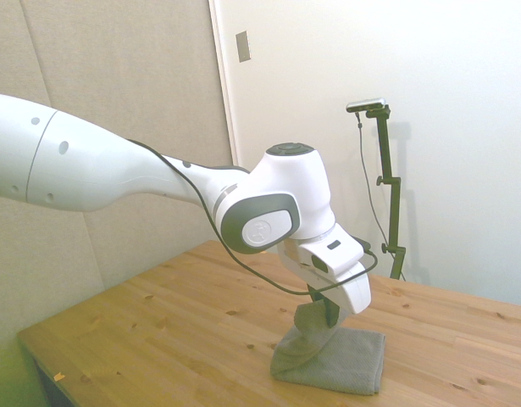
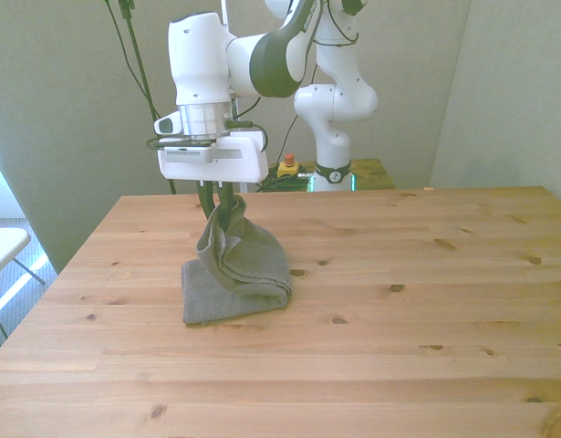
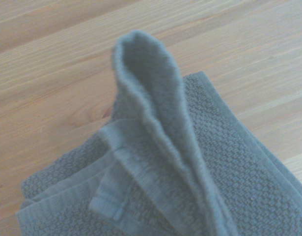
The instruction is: Fold the towel
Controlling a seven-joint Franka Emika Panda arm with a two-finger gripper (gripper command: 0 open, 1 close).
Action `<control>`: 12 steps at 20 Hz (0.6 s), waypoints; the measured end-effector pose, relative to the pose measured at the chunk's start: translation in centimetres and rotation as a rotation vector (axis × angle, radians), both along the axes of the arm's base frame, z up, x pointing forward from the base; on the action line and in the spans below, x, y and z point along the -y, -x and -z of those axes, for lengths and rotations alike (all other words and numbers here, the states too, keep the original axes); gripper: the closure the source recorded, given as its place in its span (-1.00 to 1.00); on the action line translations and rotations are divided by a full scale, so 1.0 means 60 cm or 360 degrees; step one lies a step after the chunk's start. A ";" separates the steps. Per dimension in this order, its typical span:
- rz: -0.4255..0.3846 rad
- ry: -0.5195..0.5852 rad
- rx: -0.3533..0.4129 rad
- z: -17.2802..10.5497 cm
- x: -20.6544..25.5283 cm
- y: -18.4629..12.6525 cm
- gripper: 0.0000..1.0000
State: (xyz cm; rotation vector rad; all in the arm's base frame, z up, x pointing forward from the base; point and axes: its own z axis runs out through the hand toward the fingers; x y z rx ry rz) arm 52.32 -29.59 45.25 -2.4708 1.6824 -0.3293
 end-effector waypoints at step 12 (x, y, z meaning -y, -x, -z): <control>0.0011 0.0018 0.0015 -0.016 0.014 0.014 -1.00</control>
